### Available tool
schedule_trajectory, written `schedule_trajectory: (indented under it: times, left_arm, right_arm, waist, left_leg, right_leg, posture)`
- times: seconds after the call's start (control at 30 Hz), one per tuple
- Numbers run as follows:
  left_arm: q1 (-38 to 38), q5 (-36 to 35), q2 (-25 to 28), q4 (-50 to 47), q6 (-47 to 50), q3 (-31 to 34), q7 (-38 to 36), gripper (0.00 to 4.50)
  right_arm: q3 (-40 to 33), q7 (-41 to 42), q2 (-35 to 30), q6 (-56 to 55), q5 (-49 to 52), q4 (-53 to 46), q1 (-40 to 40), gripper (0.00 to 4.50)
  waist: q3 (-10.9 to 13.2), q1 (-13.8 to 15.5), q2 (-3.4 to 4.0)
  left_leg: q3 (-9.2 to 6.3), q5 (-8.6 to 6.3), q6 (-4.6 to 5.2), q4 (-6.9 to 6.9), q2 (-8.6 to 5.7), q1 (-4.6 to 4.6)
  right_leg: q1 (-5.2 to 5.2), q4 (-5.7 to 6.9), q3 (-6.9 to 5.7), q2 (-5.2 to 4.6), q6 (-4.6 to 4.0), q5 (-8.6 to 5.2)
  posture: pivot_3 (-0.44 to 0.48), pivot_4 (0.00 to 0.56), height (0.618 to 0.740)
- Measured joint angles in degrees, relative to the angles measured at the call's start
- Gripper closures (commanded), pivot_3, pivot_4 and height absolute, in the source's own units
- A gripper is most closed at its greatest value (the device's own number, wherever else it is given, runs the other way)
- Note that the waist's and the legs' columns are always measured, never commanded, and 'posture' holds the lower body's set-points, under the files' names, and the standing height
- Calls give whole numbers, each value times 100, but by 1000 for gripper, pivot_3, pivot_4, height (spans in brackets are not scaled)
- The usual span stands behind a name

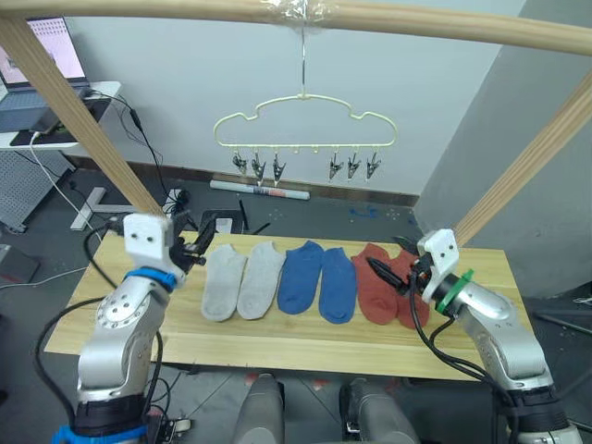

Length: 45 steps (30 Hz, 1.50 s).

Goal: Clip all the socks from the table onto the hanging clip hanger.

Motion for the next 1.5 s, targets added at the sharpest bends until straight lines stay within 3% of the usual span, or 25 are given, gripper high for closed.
schedule_trajectory:
  times: [0.17, 0.53, 1.0, 1.5]
  left_arm:
    - [-384, 130, -248, 277, -83, -157, -1, 1821]
    - [-1362, 526, -580, 1178, -549, -340, -31, 1821]
    - [-2508, 903, -618, 2749, -1353, -434, -299, 1821]
    - [-2945, 1042, -690, 3511, -1830, -439, -403, 1821]
  right_arm:
    - [184, 320, 0, 607, 602, -551, -599, 476]
    - [405, 191, 303, 1123, 1084, -1116, -1476, 476]
    - [396, 34, 378, 1279, 1127, -1144, -1542, 476]
    - [378, -274, 408, 1550, 1371, -1259, -1677, 476]
  waist:
    - [42, 13, -4]
    - [123, 40, -35]
    - [169, 13, -38]
    - [236, -2, -41]
  left_leg:
    - [-3, 0, -1, 3, 1, -12]
    - [-5, 1, -1, 10, -1, -18]
    - [-6, 1, -1, 11, -2, -21]
    - [-8, 1, -2, 12, -1, -25]
  right_leg:
    - [-11, 3, -7, 3, 4, 0]
    - [-11, 4, -11, 1, 8, 2]
    - [-12, 5, -15, 2, 9, 3]
    - [-14, 8, -18, 1, 9, 3]
  posture:
    - [196, 258, 740]
    - [182, 270, 740]
    - [147, 283, 740]
    - [139, 288, 740]
